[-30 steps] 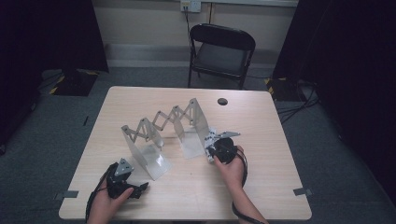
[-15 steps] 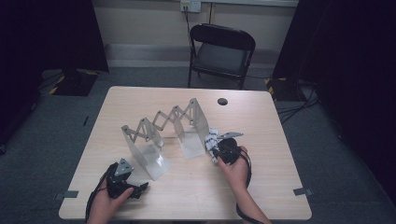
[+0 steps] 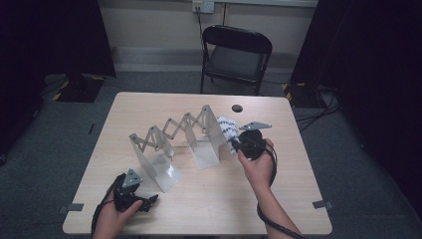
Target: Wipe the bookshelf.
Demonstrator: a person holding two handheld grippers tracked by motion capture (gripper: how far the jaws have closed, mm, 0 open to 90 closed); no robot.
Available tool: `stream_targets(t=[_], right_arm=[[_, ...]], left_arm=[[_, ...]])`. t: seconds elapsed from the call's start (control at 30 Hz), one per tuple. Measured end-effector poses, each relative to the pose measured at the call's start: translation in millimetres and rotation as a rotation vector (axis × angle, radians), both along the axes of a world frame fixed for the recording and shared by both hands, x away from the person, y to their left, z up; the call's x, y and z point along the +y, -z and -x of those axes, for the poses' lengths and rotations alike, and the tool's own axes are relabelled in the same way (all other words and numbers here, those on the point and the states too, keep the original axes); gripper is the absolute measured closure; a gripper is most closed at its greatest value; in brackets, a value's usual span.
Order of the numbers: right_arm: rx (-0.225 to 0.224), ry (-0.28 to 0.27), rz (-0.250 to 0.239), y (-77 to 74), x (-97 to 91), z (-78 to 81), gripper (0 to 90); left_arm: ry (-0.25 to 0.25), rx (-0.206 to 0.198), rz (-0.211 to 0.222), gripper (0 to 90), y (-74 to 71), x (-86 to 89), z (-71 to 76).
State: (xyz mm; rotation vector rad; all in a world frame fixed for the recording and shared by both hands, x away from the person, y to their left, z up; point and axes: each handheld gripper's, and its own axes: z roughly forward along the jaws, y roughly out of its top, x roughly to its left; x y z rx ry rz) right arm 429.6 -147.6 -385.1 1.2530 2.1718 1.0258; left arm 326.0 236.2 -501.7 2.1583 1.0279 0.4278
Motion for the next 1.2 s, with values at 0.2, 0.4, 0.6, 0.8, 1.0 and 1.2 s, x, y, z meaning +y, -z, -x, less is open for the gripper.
stream_targets(t=[0.2,0.4,0.6,0.8,1.0,1.2], right_arm=[[-0.053,-0.029,-0.004,-30.5,15.6,-13.4,79.3],[-0.035,-0.044,0.013,-23.4,25.8,-22.1,79.3],[0.004,-0.044,-0.011,-0.3,21.8,-24.5,79.3],[0.034,-0.049,-0.012,25.1,21.7,-24.6,79.3],[0.06,-0.048,-0.023,46.3,20.3,-25.4,79.2],[0.094,-0.046,-0.03,65.3,18.0,-26.1,79.0]], left_arm=[[0.0,0.001,0.001,0.0,0.0,0.0,-0.1],[0.005,0.002,-0.001,0.0,-0.2,0.3,-0.3],[0.002,0.001,0.002,0.0,0.0,0.0,-0.1],[0.004,0.0,0.0,0.0,0.0,0.1,-0.3],[0.003,0.0,0.001,0.0,0.1,0.0,-0.2],[0.002,0.001,0.002,0.0,0.1,0.0,-0.1]])
